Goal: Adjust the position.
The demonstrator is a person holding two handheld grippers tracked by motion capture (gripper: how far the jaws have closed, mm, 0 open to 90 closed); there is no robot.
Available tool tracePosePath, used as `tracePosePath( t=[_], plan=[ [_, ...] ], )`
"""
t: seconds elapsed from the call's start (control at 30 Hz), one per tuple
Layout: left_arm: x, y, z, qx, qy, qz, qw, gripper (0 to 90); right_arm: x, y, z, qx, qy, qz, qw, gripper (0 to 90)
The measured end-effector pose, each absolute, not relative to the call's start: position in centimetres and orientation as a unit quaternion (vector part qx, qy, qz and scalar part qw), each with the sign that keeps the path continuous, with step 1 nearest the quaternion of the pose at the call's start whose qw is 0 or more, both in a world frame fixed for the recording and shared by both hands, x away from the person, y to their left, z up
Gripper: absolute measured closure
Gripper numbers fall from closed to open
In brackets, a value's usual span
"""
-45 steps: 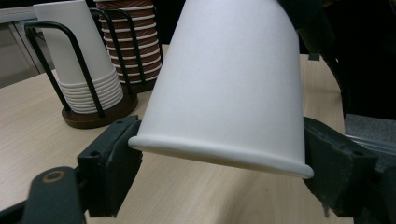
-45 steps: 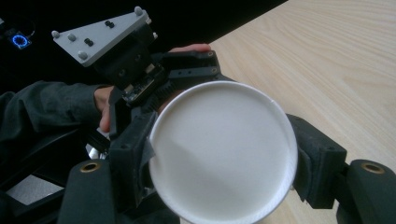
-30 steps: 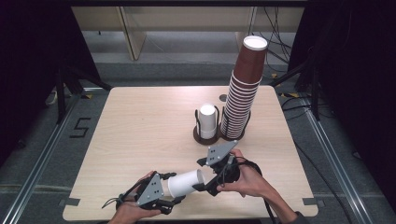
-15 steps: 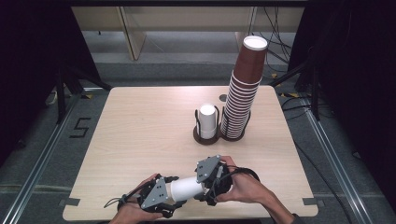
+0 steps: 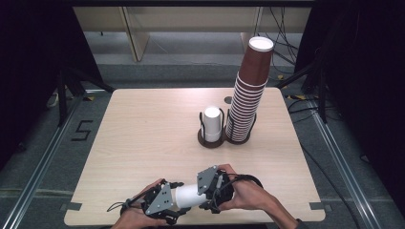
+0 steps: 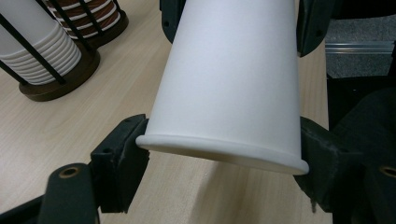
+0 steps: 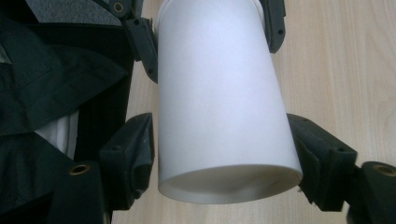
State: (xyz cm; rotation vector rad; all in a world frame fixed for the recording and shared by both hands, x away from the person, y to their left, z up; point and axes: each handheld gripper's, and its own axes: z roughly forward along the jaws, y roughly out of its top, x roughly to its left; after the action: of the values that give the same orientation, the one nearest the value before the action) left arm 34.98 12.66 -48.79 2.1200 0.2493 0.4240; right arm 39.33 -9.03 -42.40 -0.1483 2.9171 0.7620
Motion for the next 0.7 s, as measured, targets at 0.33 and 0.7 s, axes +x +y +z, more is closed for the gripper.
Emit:
tracePosePath(
  t=[0.33, 0.7],
  plan=[
    [35.1, 12.9, -48.9, 0.845, 0.110, 0.167, 0.496, 18.2, 39.5, -9.6, -42.2, -0.041, 0.965, 0.254, 0.046, 33.8],
    [36.0, 14.4, -48.7, 0.776, 0.167, 0.123, 0.596, 14.5, 41.4, -11.8, -41.2, -0.013, 0.939, 0.343, 0.003, 34.1]
  ],
)
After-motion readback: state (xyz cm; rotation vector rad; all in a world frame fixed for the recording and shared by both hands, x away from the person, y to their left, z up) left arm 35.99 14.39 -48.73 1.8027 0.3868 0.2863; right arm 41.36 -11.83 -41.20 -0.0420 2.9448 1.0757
